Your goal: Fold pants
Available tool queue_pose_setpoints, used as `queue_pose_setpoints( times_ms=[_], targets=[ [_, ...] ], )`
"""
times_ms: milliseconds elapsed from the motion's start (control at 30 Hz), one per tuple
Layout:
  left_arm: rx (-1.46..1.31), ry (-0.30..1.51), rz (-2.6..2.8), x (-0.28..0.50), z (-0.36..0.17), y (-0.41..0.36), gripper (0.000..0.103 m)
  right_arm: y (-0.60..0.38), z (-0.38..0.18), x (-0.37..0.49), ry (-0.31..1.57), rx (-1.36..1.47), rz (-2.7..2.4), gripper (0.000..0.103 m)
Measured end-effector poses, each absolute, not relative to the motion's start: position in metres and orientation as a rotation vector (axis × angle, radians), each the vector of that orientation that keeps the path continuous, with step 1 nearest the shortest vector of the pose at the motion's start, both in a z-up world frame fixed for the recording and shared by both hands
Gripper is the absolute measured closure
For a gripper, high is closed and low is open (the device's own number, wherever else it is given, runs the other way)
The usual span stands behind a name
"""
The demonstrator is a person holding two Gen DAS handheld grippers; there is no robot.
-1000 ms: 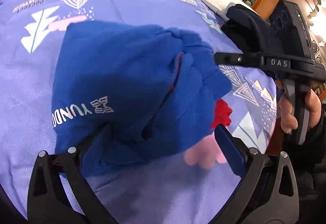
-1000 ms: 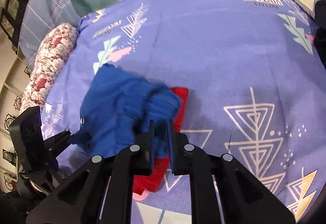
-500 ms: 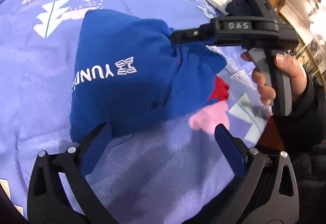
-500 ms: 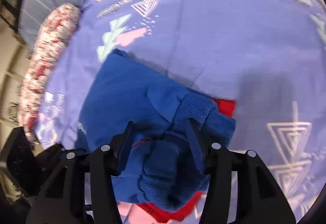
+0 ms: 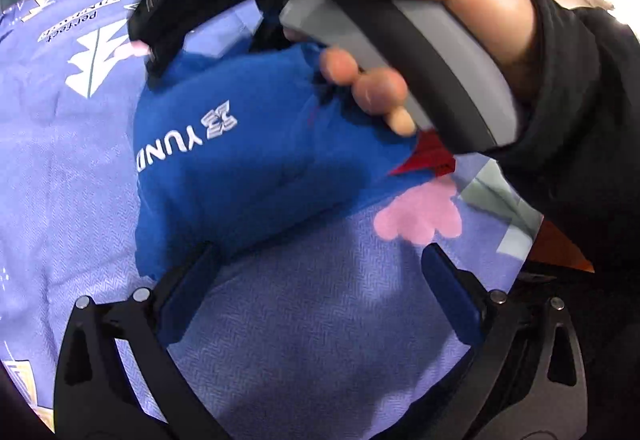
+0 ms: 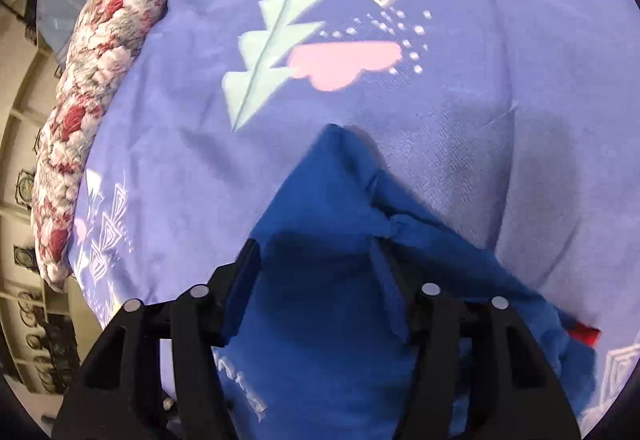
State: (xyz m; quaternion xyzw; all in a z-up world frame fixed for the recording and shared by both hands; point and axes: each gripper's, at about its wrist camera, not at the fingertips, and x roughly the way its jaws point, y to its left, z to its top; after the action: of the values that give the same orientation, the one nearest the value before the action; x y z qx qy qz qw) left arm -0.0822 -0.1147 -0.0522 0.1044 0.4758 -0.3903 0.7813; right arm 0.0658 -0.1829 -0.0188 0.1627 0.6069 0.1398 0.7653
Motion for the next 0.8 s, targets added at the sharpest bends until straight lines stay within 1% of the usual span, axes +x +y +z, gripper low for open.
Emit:
queue_pose_setpoints(
  times_ms=[67, 133, 167, 233, 267, 300, 400, 500, 567, 633, 700, 800],
  targets=[
    [0.216, 1.015, -0.861, -0.084, -0.048, -0.112, 0.002, -0.187, -0.01, 0.062, 1.279, 0.381, 0.322, 0.044],
    [0.169, 1.025, -0.891, -0.08, -0.041, -0.105, 0.002, -0.201, 0.021, 0.043, 1.186, 0.436, 0.384, 0.043],
    [0.127, 1.023, -0.912, -0.077, -0.033, -0.098, 0.002, -0.208, 0.034, 0.032, 1.15, 0.443, 0.389, 0.04],
    [0.062, 0.973, -0.919, -0.067, -0.012, -0.079, 0.002, -0.231, 0.06, 0.008, 1.089, 0.445, 0.369, 0.021],
    [0.047, 0.953, -0.903, -0.06, -0.006, -0.07, 0.002, -0.249, 0.073, -0.01, 1.057, 0.436, 0.325, 0.004],
    [0.03, 0.951, -0.876, -0.049, -0.002, -0.061, 0.002, -0.261, 0.081, -0.025, 1.029, 0.427, 0.273, 0.001],
    [-0.072, 1.035, -0.793, -0.004, -0.009, -0.042, 0.002, -0.3, 0.088, -0.067, 1.002, 0.428, 0.172, 0.001],
    [-0.122, 1.148, -0.802, 0.033, -0.034, -0.05, 0.002, -0.321, 0.054, -0.089, 1.08, 0.519, 0.174, 0.001],
    [-0.017, 1.172, -0.809, 0.041, -0.045, -0.077, 0.002, -0.322, 0.028, -0.092, 1.136, 0.56, 0.183, 0.001],
    [0.033, 1.201, -0.823, 0.05, -0.057, -0.09, 0.002, -0.314, 0.007, -0.089, 1.171, 0.606, 0.22, 0.001],
    [-0.012, 1.226, -0.834, 0.059, -0.065, -0.098, 0.002, -0.303, -0.009, -0.08, 1.182, 0.655, 0.273, 0.001],
    [-0.011, 1.252, -0.84, 0.061, -0.069, -0.111, 0.002, -0.284, -0.009, -0.07, 1.182, 0.637, 0.323, 0.001]
  ],
)
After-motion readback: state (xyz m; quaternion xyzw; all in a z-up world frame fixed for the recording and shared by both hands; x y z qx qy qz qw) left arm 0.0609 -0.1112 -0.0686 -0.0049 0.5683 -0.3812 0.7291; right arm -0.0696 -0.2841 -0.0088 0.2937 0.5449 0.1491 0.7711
